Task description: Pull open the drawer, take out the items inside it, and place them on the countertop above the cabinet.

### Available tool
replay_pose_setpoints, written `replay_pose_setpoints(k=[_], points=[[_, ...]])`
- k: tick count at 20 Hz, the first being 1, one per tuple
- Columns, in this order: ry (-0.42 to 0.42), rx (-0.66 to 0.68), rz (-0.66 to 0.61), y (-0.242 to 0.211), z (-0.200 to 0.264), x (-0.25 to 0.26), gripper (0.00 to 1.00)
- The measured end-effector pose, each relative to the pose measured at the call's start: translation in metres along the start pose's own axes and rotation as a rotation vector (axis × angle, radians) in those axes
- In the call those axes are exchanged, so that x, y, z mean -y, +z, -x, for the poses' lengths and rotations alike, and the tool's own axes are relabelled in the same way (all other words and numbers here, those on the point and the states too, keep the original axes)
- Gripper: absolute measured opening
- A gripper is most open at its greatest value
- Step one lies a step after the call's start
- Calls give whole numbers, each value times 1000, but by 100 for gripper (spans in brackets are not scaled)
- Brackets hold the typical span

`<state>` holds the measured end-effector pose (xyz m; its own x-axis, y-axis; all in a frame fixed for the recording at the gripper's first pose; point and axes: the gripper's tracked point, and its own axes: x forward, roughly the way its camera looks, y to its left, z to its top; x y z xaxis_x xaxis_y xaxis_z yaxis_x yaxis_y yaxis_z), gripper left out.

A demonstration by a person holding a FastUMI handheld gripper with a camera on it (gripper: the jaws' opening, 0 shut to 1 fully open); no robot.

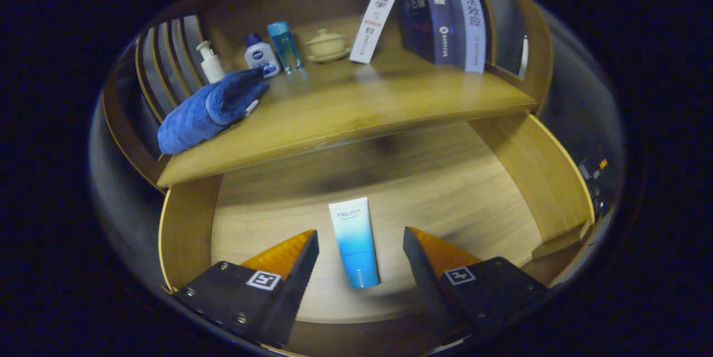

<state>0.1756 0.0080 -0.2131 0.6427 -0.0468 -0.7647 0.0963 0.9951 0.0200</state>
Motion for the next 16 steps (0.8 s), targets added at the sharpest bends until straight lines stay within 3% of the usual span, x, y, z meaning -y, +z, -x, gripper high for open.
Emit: replay_pose_setpoints(k=[6,9,10,16], points=[[-18,-122,169,-18,-16,-8,82],[-40,-201,189,-30,-22,-2,53],[-37,-202,186,-30,-23,-3,43],[0,-28,284,-9,-12,-13,33]])
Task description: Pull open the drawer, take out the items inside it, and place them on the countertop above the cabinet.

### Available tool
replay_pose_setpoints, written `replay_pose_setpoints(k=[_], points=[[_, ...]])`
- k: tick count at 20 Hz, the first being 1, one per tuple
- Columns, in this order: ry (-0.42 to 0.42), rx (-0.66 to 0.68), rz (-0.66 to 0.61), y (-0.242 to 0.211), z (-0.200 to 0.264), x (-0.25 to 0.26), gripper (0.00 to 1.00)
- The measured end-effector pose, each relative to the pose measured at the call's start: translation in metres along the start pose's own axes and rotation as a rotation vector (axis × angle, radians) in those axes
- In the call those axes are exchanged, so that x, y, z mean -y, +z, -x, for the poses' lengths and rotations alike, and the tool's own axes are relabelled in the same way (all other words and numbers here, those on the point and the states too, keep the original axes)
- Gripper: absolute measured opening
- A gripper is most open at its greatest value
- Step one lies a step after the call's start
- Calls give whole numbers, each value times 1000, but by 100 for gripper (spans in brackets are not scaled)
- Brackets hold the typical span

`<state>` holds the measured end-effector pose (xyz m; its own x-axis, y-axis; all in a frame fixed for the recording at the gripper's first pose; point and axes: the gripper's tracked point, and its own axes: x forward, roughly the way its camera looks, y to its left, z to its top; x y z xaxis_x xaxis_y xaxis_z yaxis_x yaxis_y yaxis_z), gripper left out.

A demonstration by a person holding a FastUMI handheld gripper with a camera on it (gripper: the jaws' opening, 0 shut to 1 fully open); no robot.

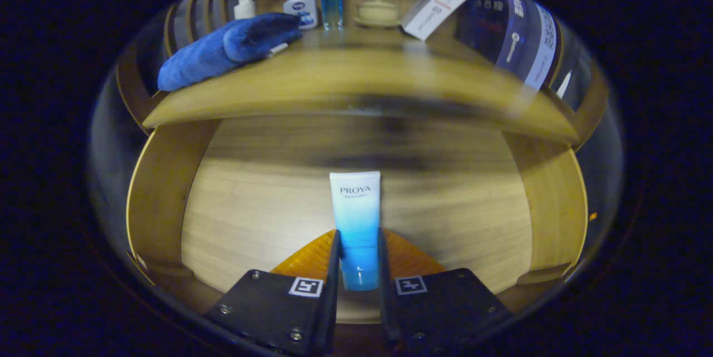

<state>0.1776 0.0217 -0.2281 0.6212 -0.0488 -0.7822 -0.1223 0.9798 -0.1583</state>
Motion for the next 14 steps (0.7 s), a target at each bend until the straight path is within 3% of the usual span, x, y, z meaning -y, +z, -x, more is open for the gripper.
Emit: replay_pose_setpoints(k=[7,14], points=[[81,287,-15,26,63,-18,33],[121,576,-130,69,138,-6,33]])
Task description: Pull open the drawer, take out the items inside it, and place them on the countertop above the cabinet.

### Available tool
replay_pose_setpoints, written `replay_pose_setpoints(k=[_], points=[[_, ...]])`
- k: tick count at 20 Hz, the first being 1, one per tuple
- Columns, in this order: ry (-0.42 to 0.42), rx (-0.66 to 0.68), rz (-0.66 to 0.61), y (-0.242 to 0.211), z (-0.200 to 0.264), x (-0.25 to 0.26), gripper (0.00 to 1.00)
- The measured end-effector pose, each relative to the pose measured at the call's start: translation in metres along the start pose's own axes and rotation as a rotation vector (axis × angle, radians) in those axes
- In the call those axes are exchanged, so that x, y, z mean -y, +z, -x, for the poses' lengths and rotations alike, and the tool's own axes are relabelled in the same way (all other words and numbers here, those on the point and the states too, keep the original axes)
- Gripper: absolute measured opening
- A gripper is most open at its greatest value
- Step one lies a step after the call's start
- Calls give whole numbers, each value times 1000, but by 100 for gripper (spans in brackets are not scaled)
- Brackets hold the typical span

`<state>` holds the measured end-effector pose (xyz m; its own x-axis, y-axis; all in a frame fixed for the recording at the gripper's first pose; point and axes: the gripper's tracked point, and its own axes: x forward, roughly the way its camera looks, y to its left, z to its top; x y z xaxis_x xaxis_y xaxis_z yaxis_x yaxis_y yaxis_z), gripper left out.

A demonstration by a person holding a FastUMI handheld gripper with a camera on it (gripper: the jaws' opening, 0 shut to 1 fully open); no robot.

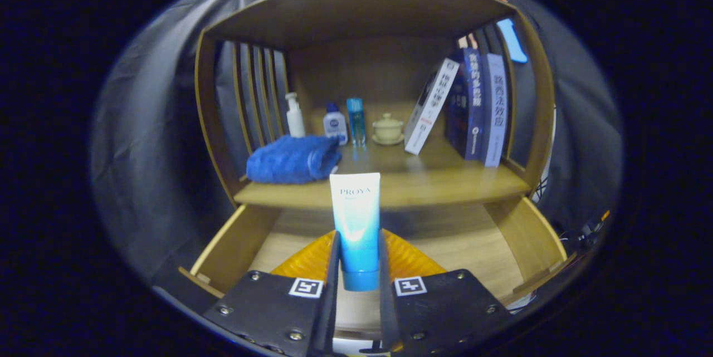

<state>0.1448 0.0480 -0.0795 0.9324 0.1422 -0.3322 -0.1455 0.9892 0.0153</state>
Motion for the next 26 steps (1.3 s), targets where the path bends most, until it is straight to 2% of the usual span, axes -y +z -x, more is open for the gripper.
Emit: replay_pose_setpoints(k=[6,10,13,18,21,26], points=[[-27,215,0,101,2,16,32],[-40,229,-1,128,-33,17,32],[-48,162,-57,115,-76,18,32],[-87,22,-97,64,-143,18,32],[-104,-24,-71,41,-166,13,32],[-133,-34,-75,33,-184,16,32]])
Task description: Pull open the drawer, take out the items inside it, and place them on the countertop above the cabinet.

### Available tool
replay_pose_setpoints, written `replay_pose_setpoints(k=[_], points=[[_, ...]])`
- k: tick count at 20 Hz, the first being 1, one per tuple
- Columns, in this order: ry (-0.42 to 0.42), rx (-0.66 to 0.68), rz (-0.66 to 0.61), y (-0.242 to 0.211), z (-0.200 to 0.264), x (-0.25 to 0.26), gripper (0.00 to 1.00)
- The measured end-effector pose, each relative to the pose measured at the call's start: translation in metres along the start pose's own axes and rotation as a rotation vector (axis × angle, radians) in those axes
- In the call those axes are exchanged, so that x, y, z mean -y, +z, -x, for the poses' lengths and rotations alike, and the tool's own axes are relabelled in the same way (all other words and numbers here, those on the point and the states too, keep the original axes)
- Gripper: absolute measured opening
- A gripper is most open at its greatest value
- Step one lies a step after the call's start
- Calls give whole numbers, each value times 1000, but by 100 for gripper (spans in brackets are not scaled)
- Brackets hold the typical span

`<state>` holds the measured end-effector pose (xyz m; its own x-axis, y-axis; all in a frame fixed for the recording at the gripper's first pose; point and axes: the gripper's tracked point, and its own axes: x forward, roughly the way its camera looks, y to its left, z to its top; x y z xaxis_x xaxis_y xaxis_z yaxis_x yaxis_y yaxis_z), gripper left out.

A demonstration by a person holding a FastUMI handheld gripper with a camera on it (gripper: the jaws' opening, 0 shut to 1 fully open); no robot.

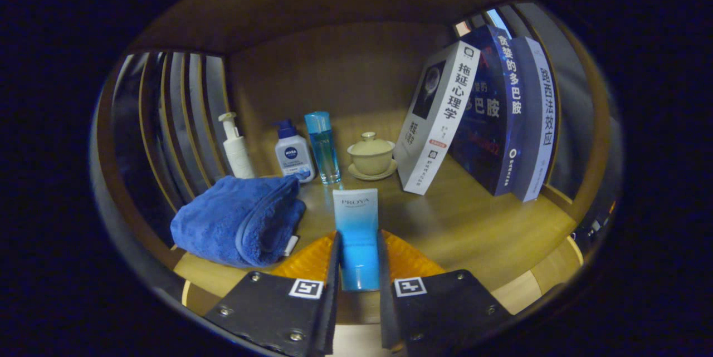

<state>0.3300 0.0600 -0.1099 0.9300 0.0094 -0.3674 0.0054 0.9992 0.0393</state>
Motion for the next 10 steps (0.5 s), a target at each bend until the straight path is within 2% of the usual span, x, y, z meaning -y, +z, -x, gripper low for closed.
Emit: replay_pose_setpoints(k=[5,7,8,10], points=[[-44,6,19,0,-1,9,36],[-64,32,23,8,5,11,43],[-57,39,18,10,12,10,55],[-45,33,14,12,28,7,70]])
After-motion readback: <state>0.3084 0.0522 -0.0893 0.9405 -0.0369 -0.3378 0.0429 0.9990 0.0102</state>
